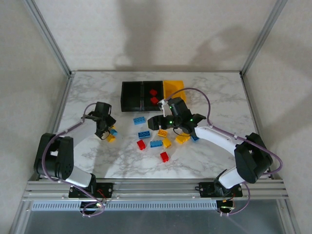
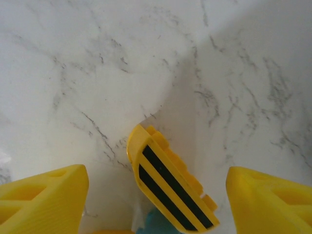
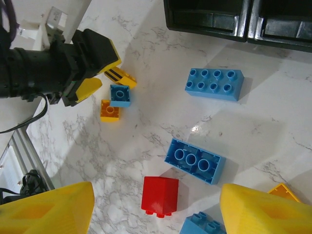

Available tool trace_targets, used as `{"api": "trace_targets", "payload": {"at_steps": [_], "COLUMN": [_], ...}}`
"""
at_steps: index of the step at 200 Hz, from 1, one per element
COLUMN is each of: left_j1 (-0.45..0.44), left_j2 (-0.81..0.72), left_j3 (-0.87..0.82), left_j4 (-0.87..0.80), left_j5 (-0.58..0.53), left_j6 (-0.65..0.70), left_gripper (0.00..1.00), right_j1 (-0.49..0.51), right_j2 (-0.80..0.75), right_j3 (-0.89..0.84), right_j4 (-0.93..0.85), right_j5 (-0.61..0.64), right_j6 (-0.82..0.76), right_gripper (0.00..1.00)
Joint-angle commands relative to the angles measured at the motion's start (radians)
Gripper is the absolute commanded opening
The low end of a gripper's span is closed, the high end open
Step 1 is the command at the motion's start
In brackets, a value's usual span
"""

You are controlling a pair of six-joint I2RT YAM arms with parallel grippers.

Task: Sort the legos into containers by color
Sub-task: Pick up the lego from the middle-left of the table.

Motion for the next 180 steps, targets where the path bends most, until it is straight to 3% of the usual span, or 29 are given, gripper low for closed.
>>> {"api": "trace_targets", "payload": {"at_steps": [1,70,84,101,125,180], "left_j1": [0.016,0.038,0.043,0.043,0.042,0.041], "left_j2": [0.031,0.096,0.093,0.091,0.103,0.122], "left_j3": [0.038,0.077,0.073,0.067,0.055,0.064], "left_j4": [0.025,0.028,0.029,0.037,0.051,0.055], "left_j5": [-0.008,0.014,0.023,0.032,0.047,0.074], "left_j6": [0.012,0.045,0.045,0.045,0.043,0.053], "left_gripper": [0.70,0.39,0.40,0.47,0.46,0.23], "right_j1": [0.004,0.005,0.004,0.004,0.001,0.001], "right_j2": [0.006,0.026,0.031,0.035,0.040,0.030], "right_j3": [0.035,0.045,0.046,0.049,0.053,0.041], "right_j4": [-0.013,-0.019,-0.019,-0.021,-0.024,-0.029], "right_j5": [0.020,0.035,0.036,0.039,0.045,0.061], "right_j6": [-0.019,-0.021,-0.020,-0.021,-0.019,-0.013], "right_gripper": [0.69,0.68,0.68,0.68,0.68,0.68]}}
